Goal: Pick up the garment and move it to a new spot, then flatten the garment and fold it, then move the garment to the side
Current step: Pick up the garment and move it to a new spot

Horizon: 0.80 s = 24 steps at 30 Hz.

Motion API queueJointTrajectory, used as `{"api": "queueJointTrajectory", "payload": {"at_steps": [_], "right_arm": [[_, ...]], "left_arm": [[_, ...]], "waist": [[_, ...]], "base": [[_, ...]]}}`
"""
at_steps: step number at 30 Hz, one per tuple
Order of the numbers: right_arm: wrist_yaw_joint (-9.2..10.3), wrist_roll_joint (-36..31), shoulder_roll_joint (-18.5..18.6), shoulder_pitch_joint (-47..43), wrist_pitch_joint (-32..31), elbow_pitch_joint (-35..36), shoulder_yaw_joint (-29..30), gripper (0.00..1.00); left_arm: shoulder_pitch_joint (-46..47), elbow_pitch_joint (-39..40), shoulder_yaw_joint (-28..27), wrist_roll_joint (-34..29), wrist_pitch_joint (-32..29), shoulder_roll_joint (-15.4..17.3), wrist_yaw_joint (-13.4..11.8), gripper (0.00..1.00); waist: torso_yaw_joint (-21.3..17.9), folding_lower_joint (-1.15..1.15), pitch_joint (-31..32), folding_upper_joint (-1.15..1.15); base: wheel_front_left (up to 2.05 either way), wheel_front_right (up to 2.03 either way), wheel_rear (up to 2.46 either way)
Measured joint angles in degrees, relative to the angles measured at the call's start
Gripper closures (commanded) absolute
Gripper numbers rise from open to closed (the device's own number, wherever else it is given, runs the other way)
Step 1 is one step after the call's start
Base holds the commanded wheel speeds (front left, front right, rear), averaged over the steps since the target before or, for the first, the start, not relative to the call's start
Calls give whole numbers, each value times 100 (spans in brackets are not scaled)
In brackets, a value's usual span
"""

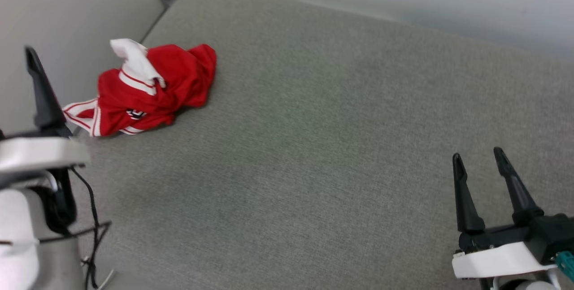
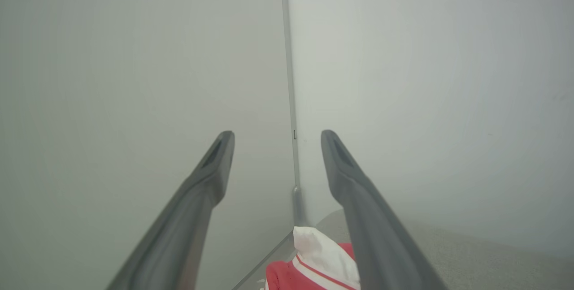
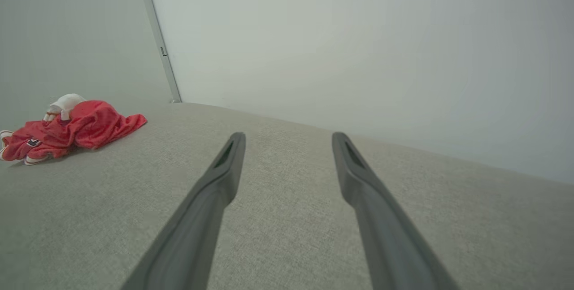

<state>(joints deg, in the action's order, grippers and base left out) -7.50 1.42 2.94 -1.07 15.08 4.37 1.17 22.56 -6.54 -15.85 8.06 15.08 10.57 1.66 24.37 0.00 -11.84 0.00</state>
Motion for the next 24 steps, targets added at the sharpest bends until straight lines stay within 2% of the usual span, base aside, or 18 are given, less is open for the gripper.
{"api": "queueJointTrajectory", "payload": {"at_steps": [7,12,16,24], "right_arm": [[0,-307,-2,245,0,211,149,0],[0,-419,11,394,0,370,225,0],[0,-444,76,470,0,500,242,0],[0,-461,245,581,0,643,256,0]], "left_arm": [[1220,-781,-56,79,-2,691,355,0],[1911,-1316,174,358,-535,1190,503,0],[2335,-1766,537,853,-1627,1689,560,0],[2587,-2151,1856,2547,-3946,2692,573,0]], "waist": [[-243,0,-706,0],[-378,1,-1144,0],[-489,1,-1423,0],[-629,1,-1824,0]], "base": [[0,0,0],[0,0,0],[0,0,0],[0,0,0]]}}
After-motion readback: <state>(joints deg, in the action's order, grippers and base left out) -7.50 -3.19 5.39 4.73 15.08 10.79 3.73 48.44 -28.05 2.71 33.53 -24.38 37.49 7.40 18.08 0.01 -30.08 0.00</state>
